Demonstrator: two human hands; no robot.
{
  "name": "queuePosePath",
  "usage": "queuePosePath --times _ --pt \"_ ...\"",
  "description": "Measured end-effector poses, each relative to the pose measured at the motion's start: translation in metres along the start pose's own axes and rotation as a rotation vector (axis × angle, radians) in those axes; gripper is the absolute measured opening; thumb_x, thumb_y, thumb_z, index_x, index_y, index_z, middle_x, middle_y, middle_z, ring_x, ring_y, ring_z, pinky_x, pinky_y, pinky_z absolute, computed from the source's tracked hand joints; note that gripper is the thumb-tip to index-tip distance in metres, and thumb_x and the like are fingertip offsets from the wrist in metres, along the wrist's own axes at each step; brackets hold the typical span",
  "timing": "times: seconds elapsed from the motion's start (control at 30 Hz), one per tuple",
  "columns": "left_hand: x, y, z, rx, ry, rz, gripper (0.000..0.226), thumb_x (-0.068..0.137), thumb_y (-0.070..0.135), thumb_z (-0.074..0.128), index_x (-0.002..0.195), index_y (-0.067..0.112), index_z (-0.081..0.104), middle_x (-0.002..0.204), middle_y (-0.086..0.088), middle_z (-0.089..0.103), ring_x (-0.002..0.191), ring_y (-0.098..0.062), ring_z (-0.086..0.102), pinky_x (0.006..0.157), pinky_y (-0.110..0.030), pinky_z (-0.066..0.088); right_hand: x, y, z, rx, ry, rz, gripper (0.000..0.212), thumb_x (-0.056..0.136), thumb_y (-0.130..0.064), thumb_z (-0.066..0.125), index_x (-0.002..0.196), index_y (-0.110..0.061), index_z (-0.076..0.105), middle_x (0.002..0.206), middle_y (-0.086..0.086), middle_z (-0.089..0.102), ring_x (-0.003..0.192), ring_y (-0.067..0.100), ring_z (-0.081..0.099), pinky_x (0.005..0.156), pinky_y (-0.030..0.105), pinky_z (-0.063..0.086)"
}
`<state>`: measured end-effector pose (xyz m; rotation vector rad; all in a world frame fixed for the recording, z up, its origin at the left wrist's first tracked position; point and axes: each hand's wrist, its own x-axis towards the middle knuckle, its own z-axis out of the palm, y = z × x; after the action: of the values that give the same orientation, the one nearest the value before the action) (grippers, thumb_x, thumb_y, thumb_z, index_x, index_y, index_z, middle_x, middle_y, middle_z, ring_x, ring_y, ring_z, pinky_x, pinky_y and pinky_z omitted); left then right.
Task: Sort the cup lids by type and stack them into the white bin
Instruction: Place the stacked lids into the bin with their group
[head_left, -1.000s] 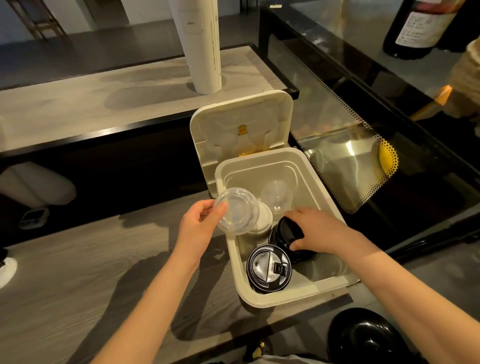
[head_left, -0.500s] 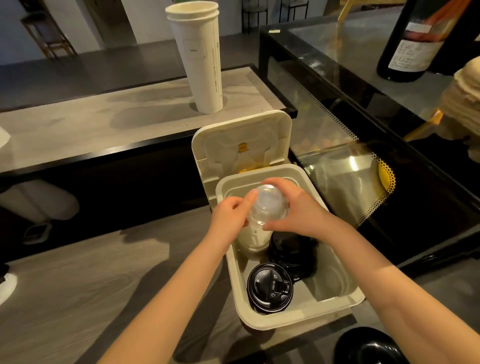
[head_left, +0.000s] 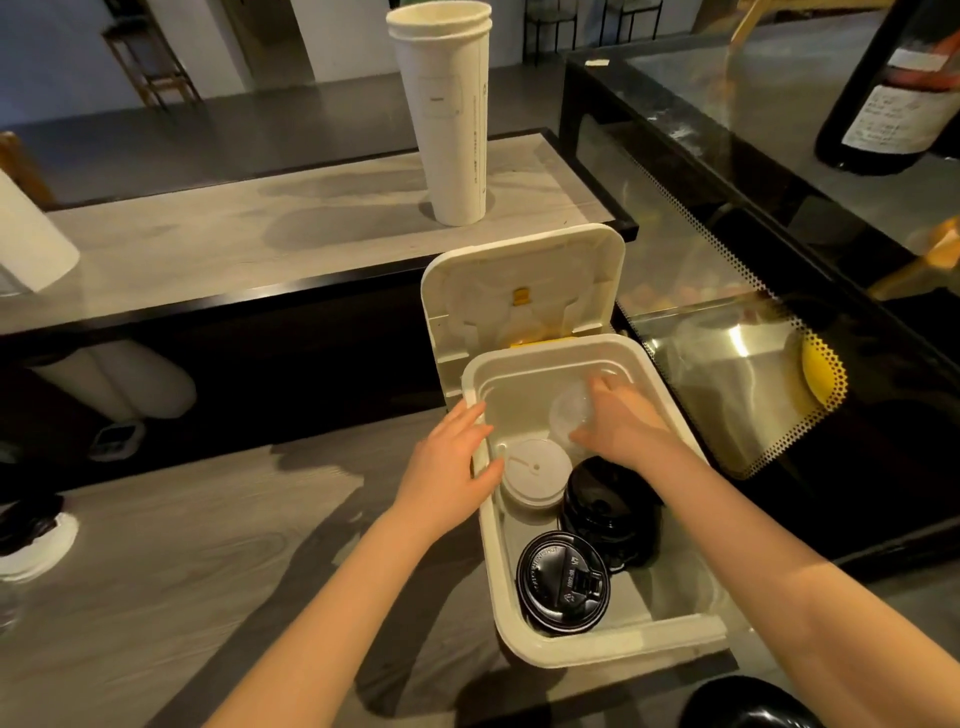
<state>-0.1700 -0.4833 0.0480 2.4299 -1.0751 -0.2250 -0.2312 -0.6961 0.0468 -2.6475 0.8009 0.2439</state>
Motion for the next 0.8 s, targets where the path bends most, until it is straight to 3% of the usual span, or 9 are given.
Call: queuePosePath --times 0.1,0.17,0.3,0.43,0.63,0.8 --pt "0.001 -0.001 -0.002 -0.033 -0.007 0.005 0.048 0.092 0.033 0.054 0.136 0.015 0.048 0.154 0.002 0.025 0.144 -0.011 0.013 0.114 -0.025 0.014 -0.004 0.002 -0.004 0.049 0.025 -0.084 0.072 0.089 -0.032 0.058 0.149 -0.027 0.017 0.154 0.002 0.022 0.138 0.025 0.026 0.110 0.035 0.032" --pt "0.000 0.000 -0.004 -0.078 -0.012 0.001 0.050 0.092 0.033 0.055 0.137 0.016 0.046 0.154 0.002 0.026 0.144 -0.010 0.013 0.113 -0.023 0.012 -0.009 0.001 -0.008 0.046 0.077 -0.150 0.066 0.091 -0.029 0.056 0.148 -0.025 0.024 0.152 0.002 0.027 0.139 0.025 0.025 0.110 0.035 0.029" --pt "-0.013 -0.005 -0.016 -0.128 0.033 -0.055 0.053 0.092 0.033 0.056 0.141 0.020 0.040 0.153 0.003 0.027 0.143 -0.012 0.017 0.111 -0.021 0.010 -0.023 -0.023 -0.014 0.110 0.176 -0.313 0.053 0.089 -0.024 0.058 0.139 -0.017 0.041 0.138 0.004 0.044 0.131 0.026 0.035 0.104 0.034 0.032" --pt "-0.040 -0.029 -0.039 -0.020 0.070 -0.204 0.054 0.093 0.036 0.053 0.142 0.018 0.038 0.153 0.002 0.027 0.143 -0.014 0.016 0.114 -0.026 0.012 -0.041 -0.075 -0.012 0.048 0.200 -0.516 0.042 0.092 -0.030 0.054 0.132 -0.018 0.050 0.121 0.002 0.055 0.117 0.023 0.046 0.092 0.033 0.041" --pt "-0.109 -0.091 -0.078 0.116 0.097 -0.446 0.054 0.093 0.035 0.053 0.140 0.012 0.040 0.151 -0.004 0.031 0.142 -0.020 0.019 0.115 -0.031 0.015 -0.069 -0.161 0.022 -0.004 0.069 -0.755 0.044 0.093 -0.036 0.050 0.135 -0.021 0.047 0.130 0.000 0.054 0.122 0.020 0.046 0.098 0.036 0.043" --pt "-0.175 -0.155 -0.103 0.181 0.070 -0.637 0.057 0.094 0.040 0.049 0.142 0.013 0.037 0.150 -0.005 0.032 0.142 -0.022 0.021 0.115 -0.036 0.022 -0.090 -0.237 0.070 -0.088 -0.058 -0.853 0.043 0.094 -0.037 0.049 0.134 -0.022 0.046 0.129 0.001 0.054 0.121 0.022 0.047 0.093 0.035 0.043"
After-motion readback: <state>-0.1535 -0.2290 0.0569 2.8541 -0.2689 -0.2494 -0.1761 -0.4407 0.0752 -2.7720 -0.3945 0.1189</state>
